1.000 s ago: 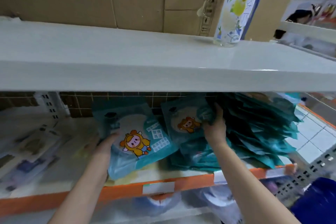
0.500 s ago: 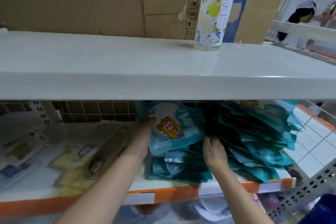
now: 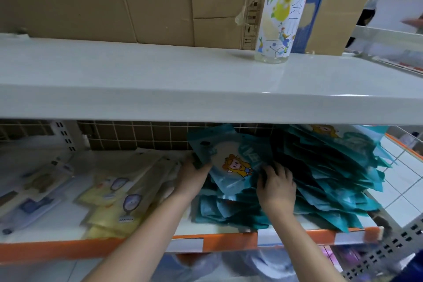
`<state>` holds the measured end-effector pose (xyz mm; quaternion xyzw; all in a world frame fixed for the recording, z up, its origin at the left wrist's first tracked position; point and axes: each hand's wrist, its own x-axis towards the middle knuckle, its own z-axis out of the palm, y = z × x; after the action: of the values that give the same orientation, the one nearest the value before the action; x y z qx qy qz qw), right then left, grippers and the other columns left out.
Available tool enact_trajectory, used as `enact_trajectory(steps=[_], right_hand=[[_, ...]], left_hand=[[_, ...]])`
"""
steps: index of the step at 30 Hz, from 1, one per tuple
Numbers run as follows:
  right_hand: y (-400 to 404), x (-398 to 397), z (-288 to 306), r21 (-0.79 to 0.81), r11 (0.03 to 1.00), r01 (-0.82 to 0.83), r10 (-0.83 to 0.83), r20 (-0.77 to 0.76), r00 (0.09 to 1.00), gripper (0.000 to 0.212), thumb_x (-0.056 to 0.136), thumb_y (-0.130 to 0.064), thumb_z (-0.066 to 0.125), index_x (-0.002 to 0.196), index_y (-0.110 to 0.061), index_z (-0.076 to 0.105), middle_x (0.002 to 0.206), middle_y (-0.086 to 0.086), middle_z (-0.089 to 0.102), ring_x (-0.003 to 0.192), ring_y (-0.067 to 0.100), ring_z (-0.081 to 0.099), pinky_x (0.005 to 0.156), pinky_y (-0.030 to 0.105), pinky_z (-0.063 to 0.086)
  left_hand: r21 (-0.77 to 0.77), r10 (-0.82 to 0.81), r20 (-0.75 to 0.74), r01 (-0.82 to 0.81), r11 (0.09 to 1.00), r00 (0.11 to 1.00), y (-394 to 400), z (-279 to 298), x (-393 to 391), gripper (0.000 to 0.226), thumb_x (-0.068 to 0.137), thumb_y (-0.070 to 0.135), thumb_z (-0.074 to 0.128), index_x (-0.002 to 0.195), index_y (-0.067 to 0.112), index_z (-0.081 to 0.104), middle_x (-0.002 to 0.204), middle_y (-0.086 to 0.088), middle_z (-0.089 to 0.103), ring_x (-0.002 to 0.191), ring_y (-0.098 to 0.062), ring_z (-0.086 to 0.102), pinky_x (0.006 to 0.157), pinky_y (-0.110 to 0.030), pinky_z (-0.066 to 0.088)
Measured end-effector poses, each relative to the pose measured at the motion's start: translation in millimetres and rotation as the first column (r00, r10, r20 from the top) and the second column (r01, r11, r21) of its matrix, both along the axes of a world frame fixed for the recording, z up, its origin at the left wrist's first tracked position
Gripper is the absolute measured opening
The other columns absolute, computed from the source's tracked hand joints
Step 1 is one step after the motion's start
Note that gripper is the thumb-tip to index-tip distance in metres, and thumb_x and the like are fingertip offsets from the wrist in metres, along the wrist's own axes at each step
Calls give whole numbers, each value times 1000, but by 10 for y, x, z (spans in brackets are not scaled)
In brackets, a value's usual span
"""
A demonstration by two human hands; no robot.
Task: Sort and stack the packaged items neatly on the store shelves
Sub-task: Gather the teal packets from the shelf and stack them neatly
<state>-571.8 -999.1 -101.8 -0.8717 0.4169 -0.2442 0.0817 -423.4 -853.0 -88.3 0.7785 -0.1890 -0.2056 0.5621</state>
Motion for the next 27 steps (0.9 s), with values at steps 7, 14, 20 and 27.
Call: enact_trajectory(steps=[7, 14, 20, 27], right_hand=[[571, 300, 222, 43, 972, -232, 213, 260, 942, 25, 83, -17, 59, 104, -7, 67, 109, 15, 64, 103, 37, 55, 84, 42, 46], [1839, 945, 366, 340, 813, -472, 289, 467, 836, 20, 92, -12, 55, 110, -14, 64, 102, 2, 66, 87, 13, 59, 72, 24, 43], [3004, 1586, 359, 534, 659, -529, 320, 438, 840, 12, 93, -21, 52, 99, -19, 61, 91, 0, 68, 85, 20, 65, 75, 41, 52], [4361, 2164, 230, 642, 471, -605, 353, 492, 796, 11, 96, -8, 50, 100, -10, 59, 87, 3, 65, 75, 15, 66, 74, 37, 52]], left_hand=[[120, 98, 270, -134, 984, 958, 870, 230, 305, 14, 93, 26, 49, 89, 19, 60, 83, 6, 59, 77, -14, 56, 66, -27, 42], [124, 261, 442, -347, 930, 858, 2449, 415, 601, 16, 92, 21, 54, 81, 11, 61, 71, -4, 58, 73, -25, 55, 57, -31, 31], [80, 300, 442, -371, 925, 845, 3849, 436, 930, 17, 93, 21, 54, 78, 26, 61, 68, 8, 61, 63, -13, 56, 55, -25, 41], [123, 459, 383, -536, 835, 802, 5451, 255, 1223, 20, 91, 18, 55, 75, 29, 61, 72, 3, 68, 72, -17, 62, 67, -37, 48]])
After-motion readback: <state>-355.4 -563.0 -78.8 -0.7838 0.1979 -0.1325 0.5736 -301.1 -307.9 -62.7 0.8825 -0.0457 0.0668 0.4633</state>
